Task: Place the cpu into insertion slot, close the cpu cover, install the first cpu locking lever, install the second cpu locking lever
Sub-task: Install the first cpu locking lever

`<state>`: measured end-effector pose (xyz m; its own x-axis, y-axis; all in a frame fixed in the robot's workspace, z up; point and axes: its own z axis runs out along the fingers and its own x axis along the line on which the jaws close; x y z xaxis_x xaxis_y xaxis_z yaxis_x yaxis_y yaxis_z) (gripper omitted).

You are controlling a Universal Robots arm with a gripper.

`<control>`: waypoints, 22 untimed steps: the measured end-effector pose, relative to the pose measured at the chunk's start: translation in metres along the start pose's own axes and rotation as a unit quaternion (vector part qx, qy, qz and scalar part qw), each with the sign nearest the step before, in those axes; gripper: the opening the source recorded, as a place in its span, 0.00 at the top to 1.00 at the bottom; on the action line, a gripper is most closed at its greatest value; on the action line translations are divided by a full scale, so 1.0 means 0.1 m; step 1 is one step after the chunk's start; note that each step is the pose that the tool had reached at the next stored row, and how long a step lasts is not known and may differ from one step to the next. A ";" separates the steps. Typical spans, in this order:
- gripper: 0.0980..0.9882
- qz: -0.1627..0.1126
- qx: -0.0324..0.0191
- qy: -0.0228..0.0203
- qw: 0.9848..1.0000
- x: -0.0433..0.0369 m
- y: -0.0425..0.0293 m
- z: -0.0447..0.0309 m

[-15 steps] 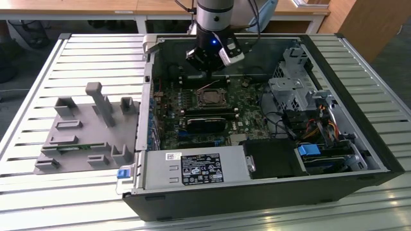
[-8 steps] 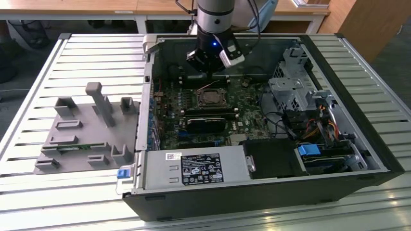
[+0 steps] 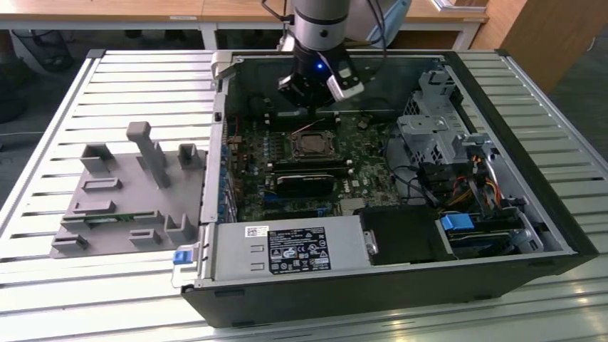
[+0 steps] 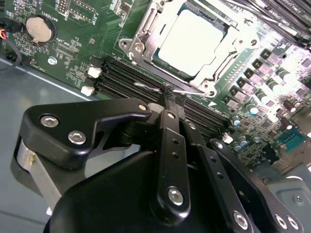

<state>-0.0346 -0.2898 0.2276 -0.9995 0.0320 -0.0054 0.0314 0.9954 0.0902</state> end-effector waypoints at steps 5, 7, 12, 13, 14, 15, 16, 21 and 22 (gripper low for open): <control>0.99 0.000 0.000 0.000 1.000 -0.039 0.000 0.013; 0.99 0.000 0.000 0.000 1.000 -0.049 0.000 0.020; 0.99 0.000 0.000 0.000 1.000 -0.076 0.002 0.033; 0.99 0.000 0.000 0.000 1.000 -0.082 0.003 0.036; 0.99 0.000 0.000 0.000 1.000 -0.088 0.003 0.038; 0.99 0.000 0.000 0.000 1.000 -0.093 0.003 0.041; 0.99 0.000 0.000 0.000 1.000 -0.098 0.003 0.044; 0.99 0.000 0.000 0.000 1.000 -0.125 0.002 0.066; 0.99 0.000 0.000 0.000 1.000 -0.132 0.002 0.072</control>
<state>-0.0213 -0.2894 0.2206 -0.9995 0.0321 -0.0054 0.0314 0.9954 0.0902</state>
